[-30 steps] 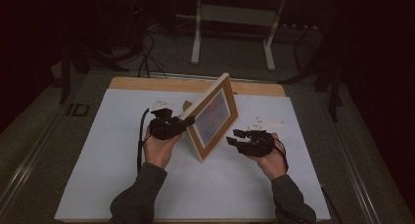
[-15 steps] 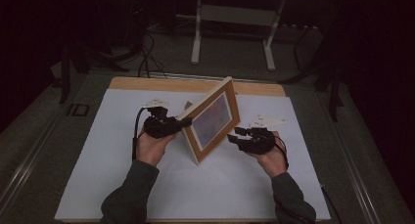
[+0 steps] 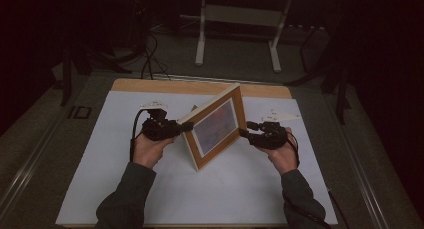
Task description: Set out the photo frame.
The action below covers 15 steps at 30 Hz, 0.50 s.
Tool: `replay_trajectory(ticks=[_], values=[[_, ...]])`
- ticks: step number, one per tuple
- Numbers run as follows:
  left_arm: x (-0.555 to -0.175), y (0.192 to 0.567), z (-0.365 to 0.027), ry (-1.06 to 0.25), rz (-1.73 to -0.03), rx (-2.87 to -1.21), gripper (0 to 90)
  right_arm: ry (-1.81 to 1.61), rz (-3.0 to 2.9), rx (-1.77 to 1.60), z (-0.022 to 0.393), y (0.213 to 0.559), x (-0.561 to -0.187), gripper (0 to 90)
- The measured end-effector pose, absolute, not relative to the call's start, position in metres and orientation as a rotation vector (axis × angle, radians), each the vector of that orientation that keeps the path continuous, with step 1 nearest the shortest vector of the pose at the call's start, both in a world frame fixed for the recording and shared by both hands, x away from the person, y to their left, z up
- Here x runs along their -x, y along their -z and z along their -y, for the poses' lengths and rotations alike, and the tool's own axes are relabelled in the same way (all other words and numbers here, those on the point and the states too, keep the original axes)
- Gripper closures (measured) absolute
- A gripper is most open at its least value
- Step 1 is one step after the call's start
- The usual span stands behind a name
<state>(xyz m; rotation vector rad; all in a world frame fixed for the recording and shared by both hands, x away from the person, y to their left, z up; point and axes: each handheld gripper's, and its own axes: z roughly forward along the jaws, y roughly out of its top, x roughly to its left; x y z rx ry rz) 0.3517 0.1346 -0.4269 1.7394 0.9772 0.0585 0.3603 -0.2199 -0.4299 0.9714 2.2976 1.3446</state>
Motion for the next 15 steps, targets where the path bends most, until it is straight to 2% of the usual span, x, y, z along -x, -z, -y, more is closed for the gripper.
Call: replay_trajectory(ticks=[15], values=[[-0.353,0.428,-0.143,-0.018,-0.916,-1.762,71.6,-1.32,-2.276,-1.005,0.218,0.431,-0.375,51.9]])
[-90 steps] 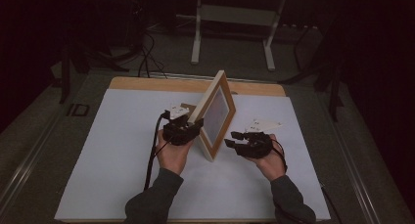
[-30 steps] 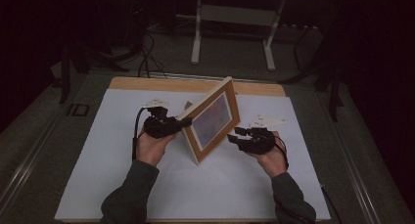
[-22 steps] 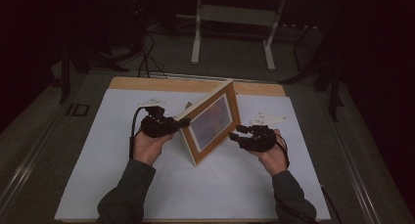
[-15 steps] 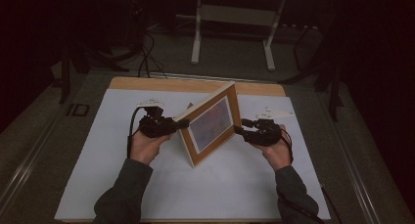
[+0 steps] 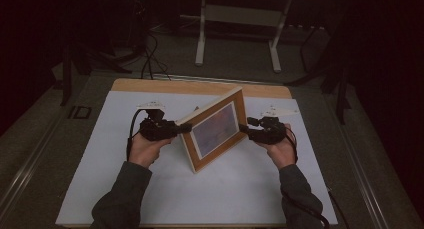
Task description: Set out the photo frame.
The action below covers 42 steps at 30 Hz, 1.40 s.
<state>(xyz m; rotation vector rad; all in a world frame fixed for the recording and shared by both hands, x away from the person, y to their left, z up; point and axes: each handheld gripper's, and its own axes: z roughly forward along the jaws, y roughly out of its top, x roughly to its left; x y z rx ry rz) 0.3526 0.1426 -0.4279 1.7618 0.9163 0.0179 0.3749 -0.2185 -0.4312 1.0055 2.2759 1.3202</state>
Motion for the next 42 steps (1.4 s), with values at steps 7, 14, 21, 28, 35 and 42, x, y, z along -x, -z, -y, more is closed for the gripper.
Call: replay_trajectory(ticks=[7,14,21,28,35,42], values=[[-0.354,0.428,-0.146,-0.002,-0.889,-1.773,71.6,-1.312,-2.264,-1.023,0.215,0.431,-0.383,51.6],[-0.356,0.429,-0.148,0.016,-0.865,-1.779,71.6,-1.32,-2.247,-1.051,0.217,0.43,-0.392,49.4],[-0.358,0.43,-0.149,0.027,-0.851,-1.783,71.6,-1.299,-2.23,-1.056,0.216,0.428,-0.402,45.2],[-0.359,0.43,-0.151,0.038,-0.842,-1.785,71.6,-1.267,-2.214,-1.063,0.214,0.424,-0.41,44.0],[-0.361,0.43,-0.152,0.048,-0.824,-1.795,71.6,-1.267,-2.189,-1.091,0.212,0.422,-0.418,35.4],[-0.363,0.43,-0.153,0.063,-0.803,-1.809,71.7,-1.284,-2.232,-1.084,0.205,0.425,-0.429,27.1]])
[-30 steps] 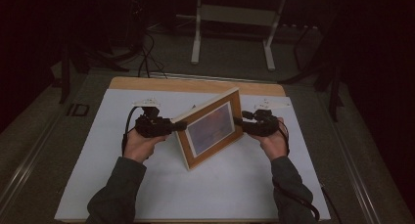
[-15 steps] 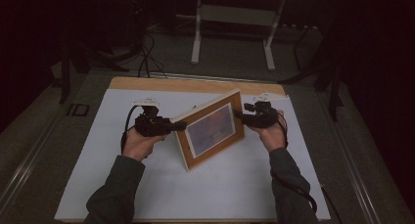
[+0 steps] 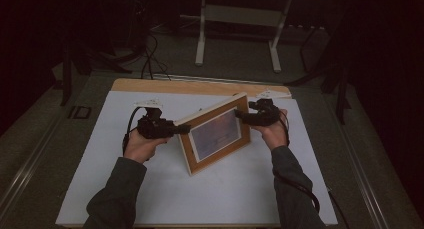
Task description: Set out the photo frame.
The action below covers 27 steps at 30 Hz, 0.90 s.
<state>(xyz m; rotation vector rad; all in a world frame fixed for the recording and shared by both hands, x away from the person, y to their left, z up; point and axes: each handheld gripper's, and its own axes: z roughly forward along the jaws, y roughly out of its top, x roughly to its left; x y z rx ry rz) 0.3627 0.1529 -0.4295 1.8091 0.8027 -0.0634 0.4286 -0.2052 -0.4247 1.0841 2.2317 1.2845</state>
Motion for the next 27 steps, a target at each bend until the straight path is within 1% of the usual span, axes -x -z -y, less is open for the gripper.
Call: replay_trajectory(ticks=[3,5,8,9,18,20,27], values=[[-0.364,0.43,-0.153,0.071,-0.792,-1.813,71.6,-1.295,-2.243,-1.081,0.204,0.424,-0.432,24.3],[-0.364,0.43,-0.153,0.076,-0.786,-1.814,71.6,-1.311,-2.254,-1.072,0.204,0.424,-0.435,20.9],[-0.365,0.43,-0.153,0.08,-0.779,-1.813,71.6,-1.309,-2.26,-1.04,0.203,0.424,-0.436,19.3],[-0.366,0.43,-0.153,0.087,-0.772,-1.816,71.6,-1.332,-2.288,-1.016,0.204,0.425,-0.438,17.1],[-0.372,0.432,-0.154,0.111,-0.745,-1.819,71.6,-1.457,-2.399,-0.984,0.207,0.435,-0.446,15.4],[-0.372,0.432,-0.153,0.105,-0.742,-1.822,71.7,-1.444,-2.41,-0.961,0.207,0.437,-0.445,15.8],[-0.372,0.432,-0.151,0.09,-0.73,-1.815,71.7,-1.49,-2.396,-0.99,0.22,0.437,-0.441,25.8]])
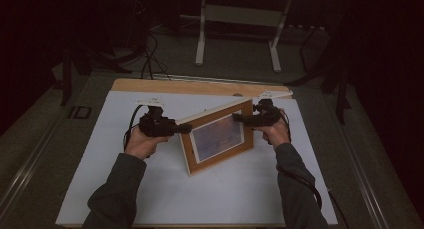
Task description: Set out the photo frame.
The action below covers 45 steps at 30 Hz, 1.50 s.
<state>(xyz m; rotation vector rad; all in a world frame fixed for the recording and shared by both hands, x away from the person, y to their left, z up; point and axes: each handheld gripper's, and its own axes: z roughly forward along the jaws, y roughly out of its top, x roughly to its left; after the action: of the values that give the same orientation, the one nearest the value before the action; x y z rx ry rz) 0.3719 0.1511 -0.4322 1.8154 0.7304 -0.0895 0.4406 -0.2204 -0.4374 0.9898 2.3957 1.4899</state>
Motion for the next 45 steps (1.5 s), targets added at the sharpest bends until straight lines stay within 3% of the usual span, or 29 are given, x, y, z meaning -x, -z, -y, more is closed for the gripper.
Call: replay_trajectory(ticks=[6,15,32,36,45], values=[[-0.375,0.434,-0.152,0.075,-0.732,-1.807,71.7,-1.555,-2.388,-1.02,0.236,0.44,-0.436,38.3],[-0.378,0.436,-0.153,0.05,-0.737,-1.806,71.5,-1.592,-2.374,-1.035,0.245,0.443,-0.43,46.1],[-0.392,0.438,-0.154,0.057,-0.709,-1.792,67.0,-1.503,-2.389,-1.036,0.253,0.44,-0.406,55.9],[-0.394,0.439,-0.157,0.062,-0.722,-1.781,64.6,-1.45,-2.392,-1.041,0.252,0.439,-0.397,61.6],[-0.397,0.441,-0.155,0.065,-0.737,-1.778,59.1,-1.448,-2.33,-1.097,0.25,0.441,-0.386,62.1]])
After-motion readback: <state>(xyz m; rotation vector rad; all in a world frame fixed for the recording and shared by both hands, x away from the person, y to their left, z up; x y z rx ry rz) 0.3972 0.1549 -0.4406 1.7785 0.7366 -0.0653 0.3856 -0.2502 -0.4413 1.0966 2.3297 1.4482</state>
